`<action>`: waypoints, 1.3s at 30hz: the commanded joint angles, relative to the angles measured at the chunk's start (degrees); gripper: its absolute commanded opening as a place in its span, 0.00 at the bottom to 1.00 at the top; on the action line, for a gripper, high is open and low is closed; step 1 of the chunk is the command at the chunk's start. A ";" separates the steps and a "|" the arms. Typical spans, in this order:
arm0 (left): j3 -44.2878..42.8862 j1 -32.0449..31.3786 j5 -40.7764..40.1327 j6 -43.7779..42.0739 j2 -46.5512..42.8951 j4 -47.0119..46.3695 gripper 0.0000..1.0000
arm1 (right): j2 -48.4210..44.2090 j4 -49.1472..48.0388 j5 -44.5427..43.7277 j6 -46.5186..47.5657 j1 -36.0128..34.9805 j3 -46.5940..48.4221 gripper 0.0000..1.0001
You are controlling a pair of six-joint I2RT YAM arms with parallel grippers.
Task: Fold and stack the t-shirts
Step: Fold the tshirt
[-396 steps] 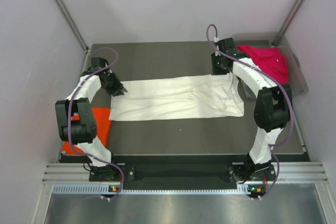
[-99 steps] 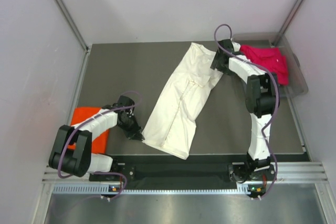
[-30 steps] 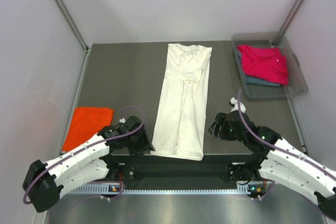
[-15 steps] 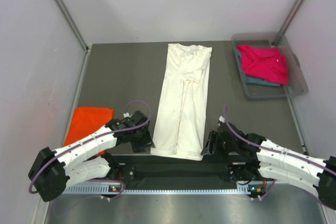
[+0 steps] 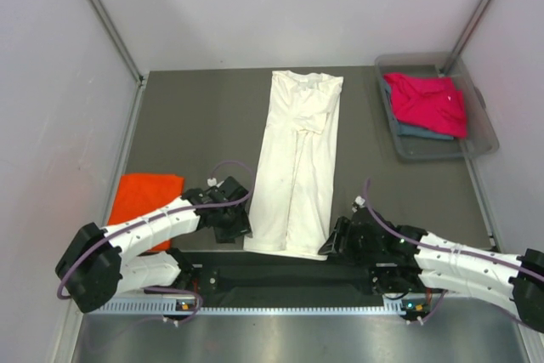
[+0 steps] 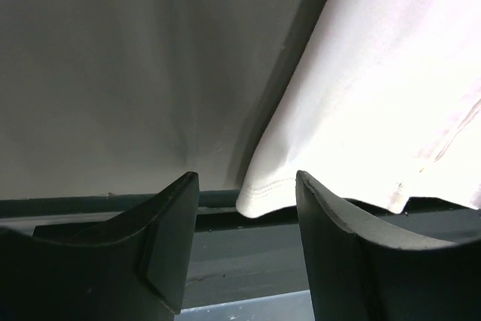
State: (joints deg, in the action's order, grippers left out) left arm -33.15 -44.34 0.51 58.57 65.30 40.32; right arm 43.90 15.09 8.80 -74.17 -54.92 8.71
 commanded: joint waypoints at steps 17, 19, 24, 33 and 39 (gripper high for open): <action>5.90 0.39 3.52 1.46 -0.61 -7.70 0.47 | 1.18 -12.88 0.69 -4.05 -1.07 -4.93 0.57; 6.60 0.39 3.88 1.81 -0.79 -8.06 0.42 | 2.77 -13.16 0.52 -2.91 -0.98 -4.14 0.53; 7.13 0.39 4.40 1.99 -0.70 -8.06 0.02 | 2.95 -12.02 0.69 -1.42 -0.98 -2.56 0.16; 8.19 -0.40 7.31 5.33 -2.01 -6.13 0.00 | -4.43 0.81 0.87 2.36 -1.42 -1.24 0.00; 6.36 -1.45 5.29 9.19 -7.81 -2.62 0.00 | -7.16 4.85 0.53 3.41 -1.60 0.15 0.00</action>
State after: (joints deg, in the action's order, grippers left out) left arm -25.08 -44.91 7.42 65.04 59.16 33.32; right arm 37.04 15.00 9.74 -73.06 -55.51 5.06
